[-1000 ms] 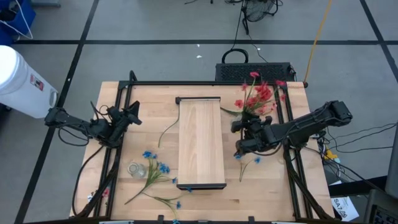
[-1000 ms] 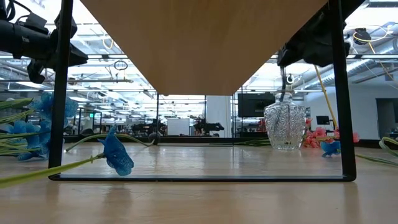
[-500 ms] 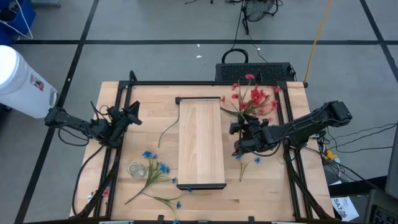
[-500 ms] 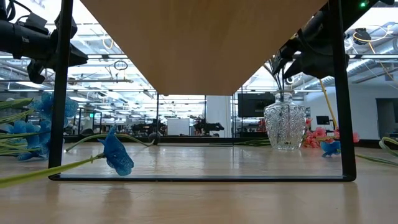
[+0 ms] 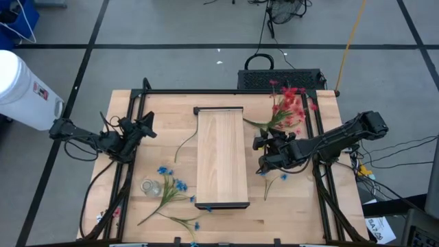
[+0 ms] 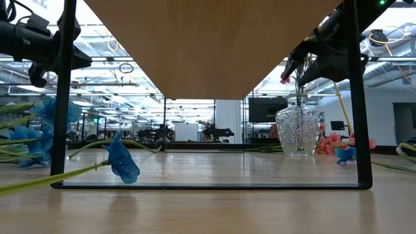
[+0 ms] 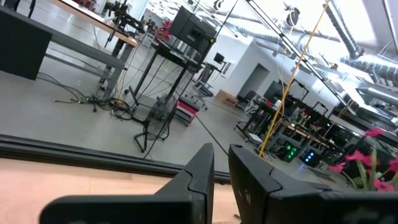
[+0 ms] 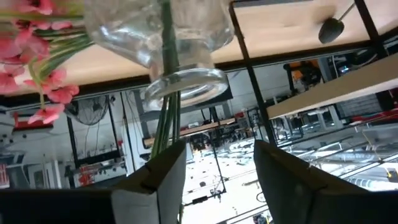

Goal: Pick and place flowers into a vace then onto a shelf
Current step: Put the pink flowers into the right transparent vase

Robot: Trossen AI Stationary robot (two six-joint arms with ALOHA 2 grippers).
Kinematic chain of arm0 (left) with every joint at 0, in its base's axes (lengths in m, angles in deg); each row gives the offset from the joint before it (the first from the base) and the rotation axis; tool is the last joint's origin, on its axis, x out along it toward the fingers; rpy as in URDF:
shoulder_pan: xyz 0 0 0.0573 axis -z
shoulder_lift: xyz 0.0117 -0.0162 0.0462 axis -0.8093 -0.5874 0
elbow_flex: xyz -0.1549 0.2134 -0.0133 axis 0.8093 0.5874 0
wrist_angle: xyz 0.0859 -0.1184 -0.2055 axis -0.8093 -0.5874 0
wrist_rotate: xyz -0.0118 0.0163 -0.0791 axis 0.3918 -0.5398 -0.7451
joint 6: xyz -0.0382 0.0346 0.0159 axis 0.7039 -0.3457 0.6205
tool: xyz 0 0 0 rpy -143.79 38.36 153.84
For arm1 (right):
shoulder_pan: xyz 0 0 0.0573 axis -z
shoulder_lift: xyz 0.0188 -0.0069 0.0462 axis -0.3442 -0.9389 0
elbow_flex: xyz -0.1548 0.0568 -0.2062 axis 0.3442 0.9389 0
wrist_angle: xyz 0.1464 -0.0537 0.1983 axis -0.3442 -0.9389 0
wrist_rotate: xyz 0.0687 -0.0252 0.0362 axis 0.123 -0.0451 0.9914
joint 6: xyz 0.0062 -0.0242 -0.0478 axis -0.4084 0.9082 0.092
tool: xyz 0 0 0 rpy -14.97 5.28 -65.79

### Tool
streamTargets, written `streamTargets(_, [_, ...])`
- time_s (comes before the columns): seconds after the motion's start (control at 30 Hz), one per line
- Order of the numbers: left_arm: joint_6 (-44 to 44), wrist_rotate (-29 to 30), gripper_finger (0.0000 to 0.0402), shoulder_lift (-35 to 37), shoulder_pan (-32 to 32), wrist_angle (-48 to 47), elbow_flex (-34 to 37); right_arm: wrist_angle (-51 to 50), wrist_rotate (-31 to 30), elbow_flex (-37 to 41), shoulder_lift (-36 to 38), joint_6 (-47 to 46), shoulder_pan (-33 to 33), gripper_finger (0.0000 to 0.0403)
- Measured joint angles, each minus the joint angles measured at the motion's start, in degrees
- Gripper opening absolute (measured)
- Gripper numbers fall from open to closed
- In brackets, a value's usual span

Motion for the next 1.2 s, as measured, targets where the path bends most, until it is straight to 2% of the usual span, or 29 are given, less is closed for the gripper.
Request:
streamTargets(0.2, [0.0,0.0,0.0051,0.0,0.0,0.0,0.0,2.3,-0.3,0.0,0.0,-0.3,-0.8,0.0198])
streamTargets(0.7, [0.0,0.0,0.0051,0.0,0.0,0.0,0.0,6.6,-2.5,0.0,0.0,-2.0,-5.3,0.0199])
streamTargets(1.07, [0.0,0.0,0.0051,0.0,0.0,0.0,0.0,9.5,-10.9,0.0,0.2,-14.2,-8.0,0.0194])
streamTargets(1.2, [0.0,0.0,0.0051,0.0,0.0,0.0,0.0,11.7,-13.4,0.0,2.6,-17.6,-8.1,0.0187])
